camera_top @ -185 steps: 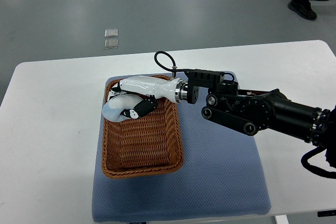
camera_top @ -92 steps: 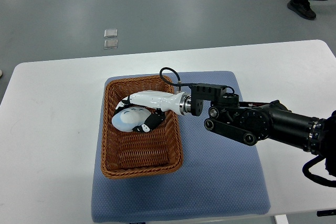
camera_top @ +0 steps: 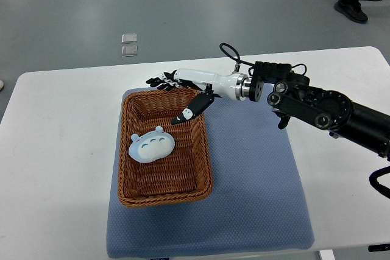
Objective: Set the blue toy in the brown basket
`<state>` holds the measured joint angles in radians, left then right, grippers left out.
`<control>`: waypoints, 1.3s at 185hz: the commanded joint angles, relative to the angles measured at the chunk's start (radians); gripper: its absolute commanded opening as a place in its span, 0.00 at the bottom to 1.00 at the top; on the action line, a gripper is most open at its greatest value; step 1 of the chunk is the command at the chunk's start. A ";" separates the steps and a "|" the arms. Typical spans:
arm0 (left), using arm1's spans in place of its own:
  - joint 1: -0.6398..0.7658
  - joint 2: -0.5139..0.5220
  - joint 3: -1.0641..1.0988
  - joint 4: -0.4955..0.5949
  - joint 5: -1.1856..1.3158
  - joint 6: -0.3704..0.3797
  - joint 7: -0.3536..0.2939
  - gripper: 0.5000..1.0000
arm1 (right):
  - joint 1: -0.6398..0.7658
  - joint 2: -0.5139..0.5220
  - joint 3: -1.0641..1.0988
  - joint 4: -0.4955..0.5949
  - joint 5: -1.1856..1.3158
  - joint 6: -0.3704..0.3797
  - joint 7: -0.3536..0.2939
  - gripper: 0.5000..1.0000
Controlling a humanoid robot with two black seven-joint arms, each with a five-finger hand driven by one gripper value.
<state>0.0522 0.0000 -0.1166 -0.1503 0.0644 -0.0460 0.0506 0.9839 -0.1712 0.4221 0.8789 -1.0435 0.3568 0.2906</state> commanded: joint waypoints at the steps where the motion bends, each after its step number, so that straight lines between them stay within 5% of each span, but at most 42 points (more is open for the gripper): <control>1: 0.000 0.000 0.000 0.000 0.000 0.000 0.000 1.00 | -0.005 -0.060 0.057 -0.008 0.149 0.067 -0.042 0.80; 64: 0.000 0.000 0.000 0.000 0.000 0.000 0.000 1.00 | -0.064 -0.160 0.067 -0.074 0.655 0.067 -0.131 0.80; 124: 0.000 0.000 0.000 0.000 0.000 0.000 0.000 1.00 | -0.148 -0.169 0.050 -0.195 1.005 0.065 -0.146 0.80; 240: 0.000 0.000 0.000 0.000 0.000 0.000 0.000 1.00 | -0.189 -0.154 0.058 -0.196 1.028 0.079 -0.169 0.83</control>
<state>0.0521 0.0000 -0.1166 -0.1503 0.0647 -0.0460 0.0506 0.8023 -0.3280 0.4752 0.6826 -0.0160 0.4246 0.1181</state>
